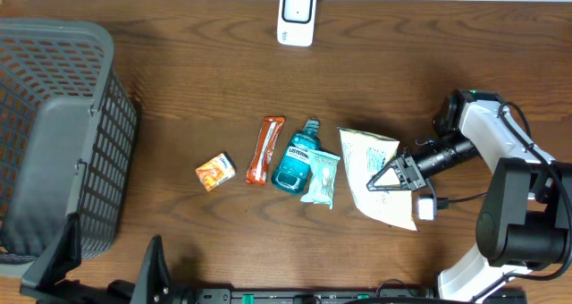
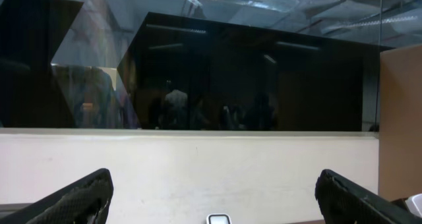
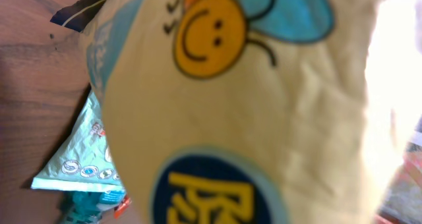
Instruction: Scan the item barcode
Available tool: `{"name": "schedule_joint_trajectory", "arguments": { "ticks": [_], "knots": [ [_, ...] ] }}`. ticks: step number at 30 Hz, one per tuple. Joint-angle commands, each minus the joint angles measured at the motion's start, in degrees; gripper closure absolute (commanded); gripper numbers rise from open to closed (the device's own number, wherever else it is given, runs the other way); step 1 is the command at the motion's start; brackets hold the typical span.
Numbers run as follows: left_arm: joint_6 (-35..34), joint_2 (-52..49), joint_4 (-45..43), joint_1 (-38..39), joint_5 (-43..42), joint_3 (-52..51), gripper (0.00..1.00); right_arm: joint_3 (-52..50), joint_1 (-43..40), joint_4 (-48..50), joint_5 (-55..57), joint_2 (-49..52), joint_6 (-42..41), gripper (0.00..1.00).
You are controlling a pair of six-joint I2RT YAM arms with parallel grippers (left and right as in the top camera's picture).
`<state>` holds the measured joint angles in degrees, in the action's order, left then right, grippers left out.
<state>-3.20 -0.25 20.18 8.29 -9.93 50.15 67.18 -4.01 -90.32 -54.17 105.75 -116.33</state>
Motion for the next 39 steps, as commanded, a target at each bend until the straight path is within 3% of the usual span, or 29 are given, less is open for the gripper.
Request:
{"name": "schedule_joint_trajectory", "arguments": {
  "ticks": [1, 21, 30, 39],
  "knots": [
    [-0.3, 0.1, -2.1, -0.2, 0.5, -2.8, 0.02, 0.6, -0.2, -0.3, 0.1, 0.1, -1.0, 0.98],
    [-0.3, 0.0, -1.2, -0.2, 0.2, -13.2, 0.02, 0.6, -2.6, 1.6, 2.6, 0.1, -1.0, 0.98],
    [-0.6, 0.0, -12.0, -0.2, -7.6, -22.7, 0.02, 0.6, -3.2, 2.0, 6.2, 0.1, -1.0, 0.99],
    [-4.7, 0.0, -16.7, -0.2, -7.1, -32.2, 0.02, 0.6, -3.4, 2.4, 9.7, 0.1, -0.9, 0.98]
  ]
}}
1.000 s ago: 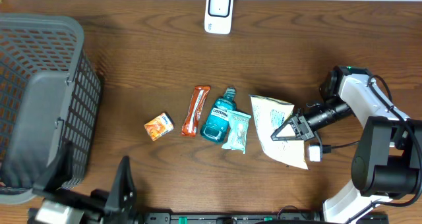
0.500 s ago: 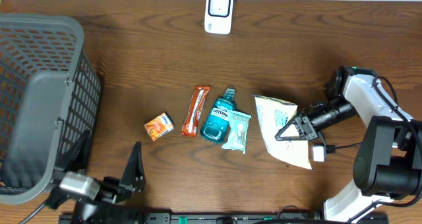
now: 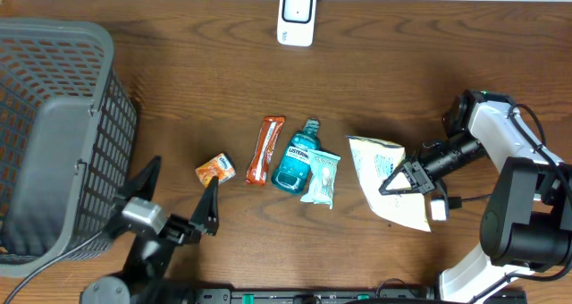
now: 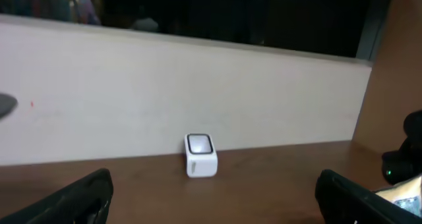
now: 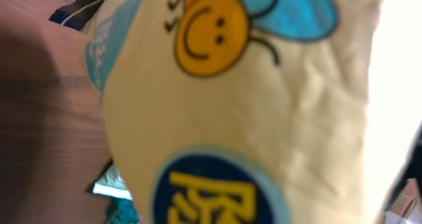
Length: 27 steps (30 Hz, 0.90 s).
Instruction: Scan the item barcode
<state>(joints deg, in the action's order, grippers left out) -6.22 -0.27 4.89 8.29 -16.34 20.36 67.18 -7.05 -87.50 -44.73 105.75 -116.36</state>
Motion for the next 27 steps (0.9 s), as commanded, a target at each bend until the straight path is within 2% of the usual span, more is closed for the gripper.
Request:
{"name": "schedule_joint_trajectory", "arguments": {
  "ticks": [1, 7, 16, 27],
  "knots": [
    [-1.6, 0.0, -1.8, -0.2, -0.4, -3.3, 0.02, 0.6, -0.4, -0.4, 0.3, 0.1, -0.5, 0.99],
    [-4.5, 0.0, -2.0, -0.2, 0.7, -8.9, 0.02, 0.6, -0.4, -3.3, -0.3, 0.1, -1.0, 0.98],
    [-8.1, 0.0, -1.7, -0.2, 0.7, -13.4, 0.02, 0.6, -0.4, -10.0, -9.6, 0.1, 0.3, 0.99],
    [-8.0, 0.0, -1.7, -0.2, 0.7, -14.2, 0.02, 0.6, -0.5, -10.0, -5.5, 0.1, -0.6, 0.98]
  ]
}}
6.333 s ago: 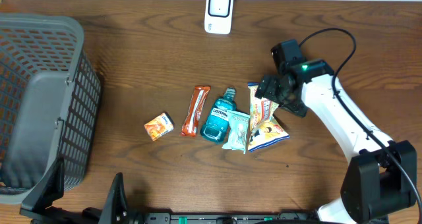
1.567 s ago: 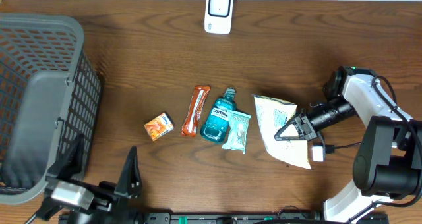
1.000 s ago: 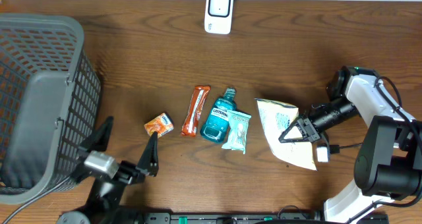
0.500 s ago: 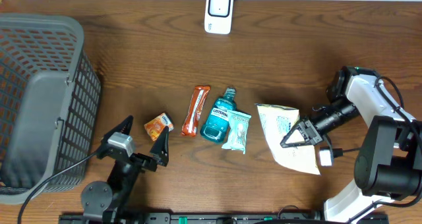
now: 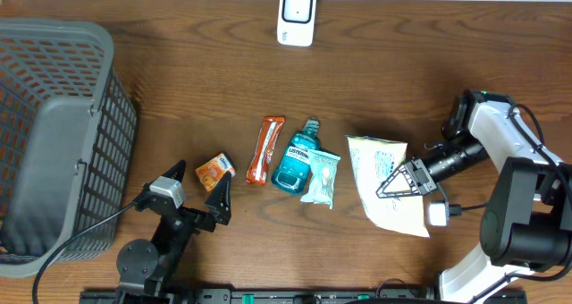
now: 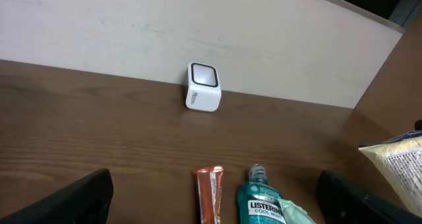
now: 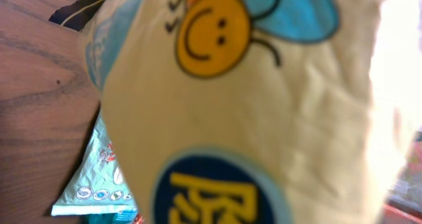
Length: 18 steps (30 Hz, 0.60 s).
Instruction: Scan the item barcode
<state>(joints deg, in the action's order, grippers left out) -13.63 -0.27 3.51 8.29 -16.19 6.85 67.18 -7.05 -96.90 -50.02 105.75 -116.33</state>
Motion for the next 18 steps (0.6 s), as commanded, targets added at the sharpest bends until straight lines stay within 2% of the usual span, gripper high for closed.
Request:
{"name": "schedule_joint_trajectory", "arguments": {
  "ticks": [1, 8, 11, 18],
  "knots": [
    [-0.4, 0.0, -0.3, -0.2, 0.6, -1.0, 0.02, 0.6, -0.5, -0.5, -0.2, 0.1, -0.3, 0.98],
    [7.9, 0.0, -4.5, -0.2, 0.6, -4.5, 0.02, 0.6, -0.5, 0.8, 0.9, 0.1, 0.6, 0.98],
    [8.0, 0.0, -7.4, -0.2, 0.5, -6.6, 0.02, 0.6, -0.5, 1.8, 1.3, 0.1, 2.3, 0.98],
    [8.0, -0.1, -2.4, -0.2, 0.5, -6.6, 0.02, 0.6, -0.5, 4.5, 2.1, 0.1, 6.7, 0.98]
  ]
}}
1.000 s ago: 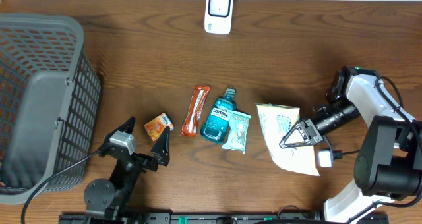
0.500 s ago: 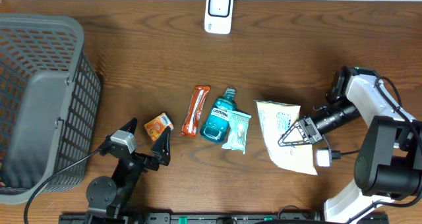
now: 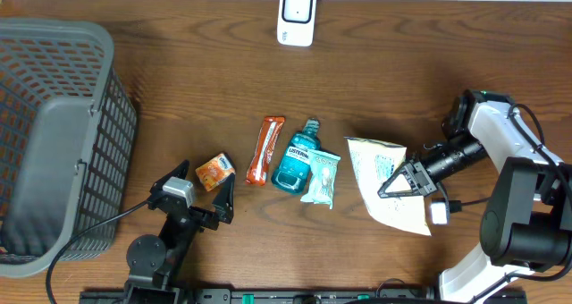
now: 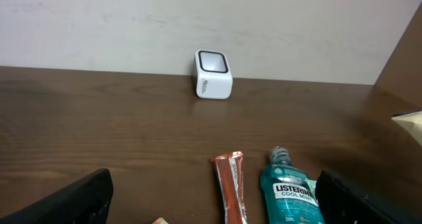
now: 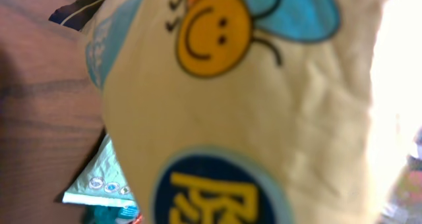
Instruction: Scan the item barcode
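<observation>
A cream snack bag with a smiley bee print fills the right wrist view. My right gripper is shut on its right side, right of the row of items. The white scanner stands at the table's far edge, and it shows in the left wrist view as well. Low near the front edge, my left gripper is open wide and holds nothing. It faces the scanner, beside a small orange packet.
An orange-red bar, a teal Listerine bottle and a mint-green packet lie side by side mid-table. The bar and bottle lie ahead of my left gripper. A grey mesh basket fills the left side.
My left gripper has moved a little to the right and nearer to the items, so bar and bottle look larger in its view. The right gripper and bag have hardly moved.
At first my left arm lay at the front edge, its camera facing the room, while my right gripper held the bag. Then the left gripper was over the table, seeing wall and scanner. Later its view took in the items. The bag stayed gripped, shifting slightly right.
</observation>
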Available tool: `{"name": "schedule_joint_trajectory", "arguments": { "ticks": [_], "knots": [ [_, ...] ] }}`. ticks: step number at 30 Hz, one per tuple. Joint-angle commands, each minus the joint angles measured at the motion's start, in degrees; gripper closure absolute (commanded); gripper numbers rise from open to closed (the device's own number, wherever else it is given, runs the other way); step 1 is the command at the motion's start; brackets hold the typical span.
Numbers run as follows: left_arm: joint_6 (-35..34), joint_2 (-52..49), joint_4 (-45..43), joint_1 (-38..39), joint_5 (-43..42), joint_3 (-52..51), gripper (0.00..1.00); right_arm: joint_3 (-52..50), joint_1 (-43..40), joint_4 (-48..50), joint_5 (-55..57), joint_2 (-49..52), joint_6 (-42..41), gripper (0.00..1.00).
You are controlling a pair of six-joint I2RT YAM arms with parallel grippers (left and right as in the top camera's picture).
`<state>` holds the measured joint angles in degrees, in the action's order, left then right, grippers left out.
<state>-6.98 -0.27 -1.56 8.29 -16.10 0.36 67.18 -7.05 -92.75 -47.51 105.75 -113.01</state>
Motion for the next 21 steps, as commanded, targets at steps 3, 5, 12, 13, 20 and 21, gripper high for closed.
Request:
{"name": "schedule_joint_trajectory", "arguments": {
  "ticks": [3, 5, 12, 13, 20, 21],
  "knots": [
    [1.4, -0.3, 4.3, -0.2, 0.5, -0.1, 0.02, 0.6, -0.5, 0.7, -0.5, 0.1, 5.7, 0.98],
    [1.4, -0.7, 4.3, -0.2, 0.5, -0.1, 0.02, 0.6, -0.5, 0.9, -0.4, 0.1, 7.8, 0.98],
    [1.4, -1.1, 4.3, -0.2, 0.5, -0.1, 0.02, 0.6, -0.4, 8.8, -2.4, 0.1, 19.7, 0.99],
    [1.4, -1.1, 4.3, -0.2, 0.5, -0.1, 0.02, 0.6, -0.4, 10.9, -2.8, 0.1, 23.1, 0.99],
    [1.4, -1.1, 4.3, -0.2, 0.5, -0.1, 0.02, 0.6, -0.3, 21.1, -6.9, 0.1, 51.6, 0.99],
    [1.4, -1.1, 4.3, -0.2, 0.5, -0.1, 0.02, 0.6, -0.3, 23.0, -8.2, 0.1, 54.2, 0.99]
  ]
}}
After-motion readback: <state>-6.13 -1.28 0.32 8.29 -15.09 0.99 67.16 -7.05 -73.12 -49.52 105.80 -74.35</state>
